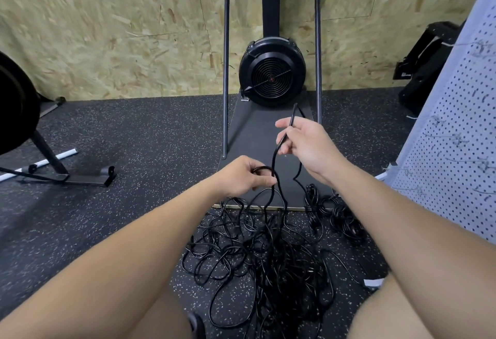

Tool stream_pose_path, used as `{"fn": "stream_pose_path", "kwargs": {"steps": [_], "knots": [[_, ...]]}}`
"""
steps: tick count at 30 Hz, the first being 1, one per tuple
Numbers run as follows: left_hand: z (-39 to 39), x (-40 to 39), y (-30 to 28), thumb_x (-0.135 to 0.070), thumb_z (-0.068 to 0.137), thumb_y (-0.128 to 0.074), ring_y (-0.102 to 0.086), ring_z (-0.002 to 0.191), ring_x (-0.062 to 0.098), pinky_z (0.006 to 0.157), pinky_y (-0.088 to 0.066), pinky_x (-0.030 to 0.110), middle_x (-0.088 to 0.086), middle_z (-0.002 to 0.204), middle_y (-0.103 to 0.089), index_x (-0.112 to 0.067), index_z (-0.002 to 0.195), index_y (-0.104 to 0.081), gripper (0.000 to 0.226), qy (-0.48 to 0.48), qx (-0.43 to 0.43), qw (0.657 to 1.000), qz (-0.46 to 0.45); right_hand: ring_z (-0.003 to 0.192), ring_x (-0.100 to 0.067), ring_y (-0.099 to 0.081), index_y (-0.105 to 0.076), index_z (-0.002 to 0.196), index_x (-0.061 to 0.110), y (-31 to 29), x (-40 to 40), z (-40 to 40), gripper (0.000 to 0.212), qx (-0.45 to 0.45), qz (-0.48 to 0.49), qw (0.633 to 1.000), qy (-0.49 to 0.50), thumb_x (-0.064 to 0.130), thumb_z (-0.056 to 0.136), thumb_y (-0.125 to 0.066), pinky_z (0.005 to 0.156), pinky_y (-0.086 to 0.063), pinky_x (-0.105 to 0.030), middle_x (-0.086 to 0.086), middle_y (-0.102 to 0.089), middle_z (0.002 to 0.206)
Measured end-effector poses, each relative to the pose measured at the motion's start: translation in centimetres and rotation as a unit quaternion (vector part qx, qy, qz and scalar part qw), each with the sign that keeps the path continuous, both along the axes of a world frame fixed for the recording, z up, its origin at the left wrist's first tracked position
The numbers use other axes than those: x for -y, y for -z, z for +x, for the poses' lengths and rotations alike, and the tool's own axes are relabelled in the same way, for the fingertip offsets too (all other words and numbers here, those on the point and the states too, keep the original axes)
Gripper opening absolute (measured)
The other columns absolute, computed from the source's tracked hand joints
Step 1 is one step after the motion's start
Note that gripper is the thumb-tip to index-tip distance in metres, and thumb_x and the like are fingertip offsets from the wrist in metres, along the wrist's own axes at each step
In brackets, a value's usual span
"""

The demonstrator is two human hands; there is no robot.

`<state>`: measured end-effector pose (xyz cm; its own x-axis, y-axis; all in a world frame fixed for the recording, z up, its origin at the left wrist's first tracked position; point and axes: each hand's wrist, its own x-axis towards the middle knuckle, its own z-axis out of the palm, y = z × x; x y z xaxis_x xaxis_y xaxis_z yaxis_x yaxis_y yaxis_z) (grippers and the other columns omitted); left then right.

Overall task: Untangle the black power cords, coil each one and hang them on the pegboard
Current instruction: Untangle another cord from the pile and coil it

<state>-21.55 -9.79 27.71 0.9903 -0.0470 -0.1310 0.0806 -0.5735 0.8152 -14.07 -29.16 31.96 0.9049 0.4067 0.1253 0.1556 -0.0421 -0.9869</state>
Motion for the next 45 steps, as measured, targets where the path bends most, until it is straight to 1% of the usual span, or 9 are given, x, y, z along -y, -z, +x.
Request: {"fn": "stream_pose_path", "kwargs": {"steps": [4, 9, 15, 19, 24, 28, 34, 41, 45], "knots": [[0.3, -0.3, 0.1, -0.035, 0.096, -0.085, -0.042, 0.060, 0.018, 0.057, -0.031, 0.031, 0.000, 0.065, -0.060, -0.019, 0.074, -0.077, 0.028, -0.030, 0.011, 0.999, 0.006, 0.075, -0.025, -0.066, -0.062, 0.137, 0.010, 0.2, 0.1, 0.3, 0.030, -0.021, -0.016, 1.000, 0.008, 0.011, 0.115, -0.040, 0.087, -0.066, -0.044, -0.012, -0.075, 0.109], [1.0, -0.7, -1.6, -0.026, 0.099, -0.081, -0.047, 0.054, 0.008, 0.051, -0.035, 0.020, 0.003, 0.069, -0.064, -0.005, 0.092, -0.083, 0.022, -0.135, 0.072, 0.984, -0.095, 0.078, -0.016, -0.077, -0.078, 0.112, 0.024, 1.3, 1.2, -0.1, 0.019, 0.010, -0.202, 0.978, -0.058, 0.017, 0.104, -0.062, 0.092, -0.064, -0.048, 0.005, -0.083, 0.100], [1.5, -0.1, -2.5, -0.028, 0.099, -0.080, -0.047, 0.063, 0.012, 0.054, -0.032, 0.022, 0.003, 0.080, -0.070, -0.007, 0.094, -0.085, 0.022, -0.160, 0.112, 0.955, -0.222, 0.103, -0.021, -0.080, -0.065, 0.138, 0.013, 3.9, -0.3, -2.2, 0.032, -0.004, -0.335, 0.917, -0.217, 0.023, 0.108, -0.070, 0.089, -0.066, -0.040, 0.002, -0.072, 0.132], [1.5, -0.1, -2.5, -0.033, 0.097, -0.081, -0.045, 0.064, 0.015, 0.055, -0.029, 0.027, 0.009, 0.081, -0.066, -0.007, 0.093, -0.084, 0.026, -0.157, 0.109, 0.958, -0.213, 0.101, -0.034, -0.079, -0.074, 0.111, 0.025, 5.5, -1.8, -2.4, 0.014, 0.016, -0.342, 0.924, -0.167, 0.036, 0.106, -0.068, 0.089, -0.064, -0.058, 0.002, -0.082, 0.098], [1.3, -0.5, -2.3, -0.032, 0.099, -0.079, -0.050, 0.064, 0.017, 0.055, -0.035, 0.024, 0.006, 0.083, -0.073, -0.008, 0.095, -0.084, 0.025, -0.161, 0.121, 0.961, -0.189, 0.082, -0.013, -0.080, -0.079, 0.098, 0.023, 5.4, -2.4, -2.2, 0.020, 0.063, -0.370, 0.915, -0.148, 0.035, 0.109, -0.066, 0.089, -0.065, -0.049, 0.004, -0.082, 0.084], [1.1, -1.4, -2.2, -0.019, 0.101, -0.074, -0.053, 0.063, 0.016, 0.055, -0.041, 0.020, 0.006, 0.085, -0.078, -0.010, 0.095, -0.086, 0.015, -0.147, 0.125, 0.972, -0.131, 0.074, -0.014, -0.079, -0.074, 0.094, 0.016, 3.8, -2.8, -2.1, 0.027, 0.073, -0.308, 0.945, -0.080, 0.025, 0.112, -0.055, 0.085, -0.066, -0.049, 0.002, -0.081, 0.078], [0.2, -1.8, -1.2, 0.013, 0.101, -0.062, -0.059, 0.053, 0.000, 0.054, -0.048, 0.015, 0.010, 0.088, -0.076, 0.008, 0.108, -0.080, 0.020, -0.067, 0.025, 0.996, -0.044, 0.073, -0.019, -0.069, -0.073, 0.096, 0.007, 0.6, -2.1, -1.1, 0.034, 0.030, -0.057, 0.997, 0.031, 0.018, 0.111, -0.045, 0.091, -0.065, -0.052, -0.009, -0.081, 0.091], [-0.2, -2.0, -0.6, -0.008, 0.107, -0.068, -0.057, 0.060, 0.013, 0.056, -0.043, 0.025, 0.019, 0.090, -0.077, 0.000, 0.112, -0.079, 0.014, -0.010, -0.050, 0.999, -0.016, 0.072, -0.018, -0.068, -0.073, 0.096, 0.001, 0.4, -1.0, -0.6, 0.039, 0.003, 0.003, 0.999, 0.050, 0.016, 0.115, -0.042, 0.076, -0.062, -0.033, -0.017, -0.079, 0.093], [-0.2, -2.3, -0.7, -0.021, 0.103, -0.077, -0.046, 0.071, 0.031, 0.058, -0.030, 0.035, 0.029, 0.082, -0.072, -0.009, 0.107, -0.080, 0.013, 0.006, -0.081, 0.995, -0.059, 0.072, -0.018, -0.068, -0.072, 0.102, -0.003, 1.0, -0.8, -0.6, 0.037, -0.015, -0.009, 0.999, 0.050, 0.015, 0.116, -0.043, 0.082, -0.068, -0.038, -0.019, -0.080, 0.099]]}}
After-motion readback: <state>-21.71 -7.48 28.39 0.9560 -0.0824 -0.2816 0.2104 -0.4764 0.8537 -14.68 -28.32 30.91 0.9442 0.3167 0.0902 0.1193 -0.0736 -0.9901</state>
